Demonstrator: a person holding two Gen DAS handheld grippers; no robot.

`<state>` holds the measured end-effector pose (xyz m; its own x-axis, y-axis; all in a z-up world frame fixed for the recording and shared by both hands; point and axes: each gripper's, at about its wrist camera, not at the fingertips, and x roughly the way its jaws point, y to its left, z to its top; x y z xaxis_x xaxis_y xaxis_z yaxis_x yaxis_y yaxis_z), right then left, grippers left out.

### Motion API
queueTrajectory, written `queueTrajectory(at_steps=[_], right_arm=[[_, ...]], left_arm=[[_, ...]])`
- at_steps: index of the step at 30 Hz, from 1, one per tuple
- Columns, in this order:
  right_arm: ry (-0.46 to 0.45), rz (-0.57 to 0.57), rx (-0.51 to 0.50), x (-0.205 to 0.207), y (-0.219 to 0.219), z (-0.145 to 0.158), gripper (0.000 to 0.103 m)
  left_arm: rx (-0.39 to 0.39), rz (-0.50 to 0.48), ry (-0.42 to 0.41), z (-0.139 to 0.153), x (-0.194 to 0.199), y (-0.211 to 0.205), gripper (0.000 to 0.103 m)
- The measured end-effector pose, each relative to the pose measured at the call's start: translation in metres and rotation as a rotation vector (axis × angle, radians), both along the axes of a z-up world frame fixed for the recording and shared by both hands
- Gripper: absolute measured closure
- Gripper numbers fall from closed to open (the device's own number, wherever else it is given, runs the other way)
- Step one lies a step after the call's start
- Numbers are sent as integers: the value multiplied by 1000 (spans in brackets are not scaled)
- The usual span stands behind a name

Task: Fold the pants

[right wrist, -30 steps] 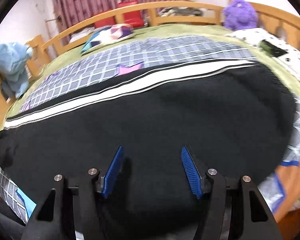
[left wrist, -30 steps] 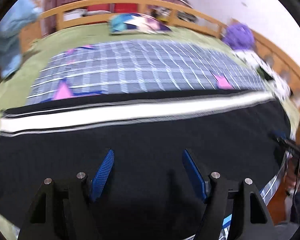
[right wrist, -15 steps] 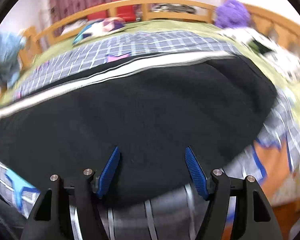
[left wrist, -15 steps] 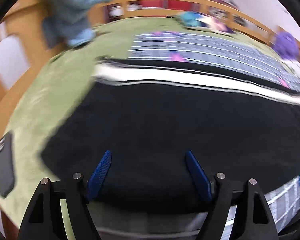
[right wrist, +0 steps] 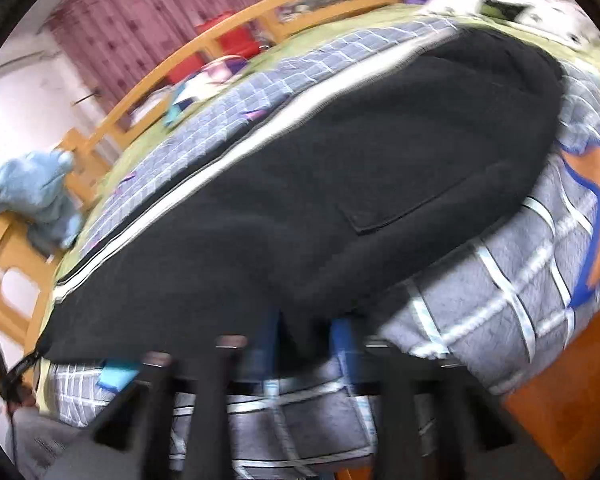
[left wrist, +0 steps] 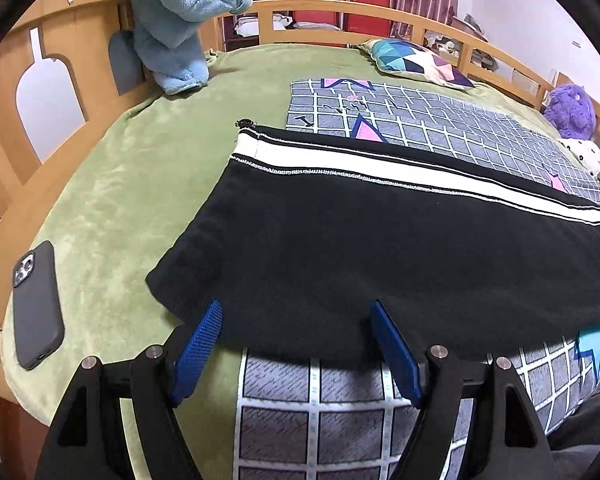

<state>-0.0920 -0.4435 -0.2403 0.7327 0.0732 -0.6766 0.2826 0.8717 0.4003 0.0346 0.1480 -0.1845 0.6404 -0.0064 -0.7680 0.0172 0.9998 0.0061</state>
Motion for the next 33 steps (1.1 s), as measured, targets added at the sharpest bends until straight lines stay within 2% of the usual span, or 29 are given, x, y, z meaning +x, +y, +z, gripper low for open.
queueTrajectory(at_steps=[2,6,7,8,9,10,12,15,19,22,23,24,25,26,28,30,33], right_arm=[[-52,8,-16,-10,1,10,86],[115,56,-43,-4,6,-17,81],[98,79,-83,-8,10,-15,77],[114,116,-101,-10,12,-11,67],[135,143,-97,-10,11,-7,62],[152,157,-99,-14,8,-2,62],[127,122,-139,-28,-3,13,61],[30,100,-139,-31,-20,34,61],[-33,134,-127,11,-24,39,61],[33,256,-139,68,0,17,61],[80,288,-161,83,11,6,58],[91,288,-224,92,24,1,54],[61,294,-276,94,37,2,47],[40,334,-269,95,49,5,36],[-13,353,-196,94,53,10,38],[-45,449,-44,94,56,12,40],[-36,464,-69,93,61,11,44]], left_arm=[[1,1,-8,3,-2,1,27],[-14,-1,6,3,4,-1,27],[-9,2,10,2,7,-2,27],[-8,3,12,3,9,-3,27],[-10,1,10,4,11,-5,27],[-14,-1,5,6,12,-6,27],[-20,-3,-2,8,16,-9,27],[-36,-8,-8,13,24,-18,27],[-51,-15,-5,16,37,-35,27],[-33,-27,-6,17,43,-51,27],[-28,-33,-7,17,44,-56,27],[-29,-41,-6,16,46,-61,27],[-37,-51,-3,15,48,-67,27],[-48,-60,2,14,50,-72,27],[-79,-101,27,10,56,-89,27],[-82,-140,28,8,59,-107,27],[-87,-237,32,3,63,-139,27]])
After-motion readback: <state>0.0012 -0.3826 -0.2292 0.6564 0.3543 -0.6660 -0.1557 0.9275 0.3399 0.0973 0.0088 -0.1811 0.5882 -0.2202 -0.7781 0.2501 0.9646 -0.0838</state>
